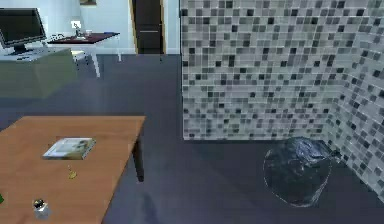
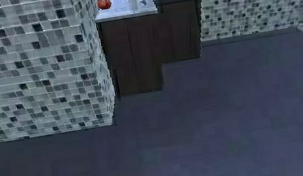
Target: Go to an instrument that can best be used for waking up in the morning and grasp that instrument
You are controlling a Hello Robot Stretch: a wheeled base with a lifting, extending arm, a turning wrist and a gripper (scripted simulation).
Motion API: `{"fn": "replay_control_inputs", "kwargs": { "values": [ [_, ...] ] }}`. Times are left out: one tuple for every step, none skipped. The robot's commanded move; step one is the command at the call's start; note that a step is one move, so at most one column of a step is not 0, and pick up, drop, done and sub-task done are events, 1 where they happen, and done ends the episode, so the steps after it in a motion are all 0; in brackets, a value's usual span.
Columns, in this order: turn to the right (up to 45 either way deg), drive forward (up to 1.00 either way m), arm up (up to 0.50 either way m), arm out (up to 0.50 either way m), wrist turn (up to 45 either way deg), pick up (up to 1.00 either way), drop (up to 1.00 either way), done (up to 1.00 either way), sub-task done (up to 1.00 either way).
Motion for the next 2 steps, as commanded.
{"fn": "replay_control_inputs", "kwargs": {
  "values": [
    [45.0, 0.00, 0.00, 0.00, 0.0, 0.00, 0.00, 0.00, 0.00],
    [45.0, 0.00, 0.00, 0.00, 0.0, 0.00, 0.00, 0.00, 0.00]
  ]
}}
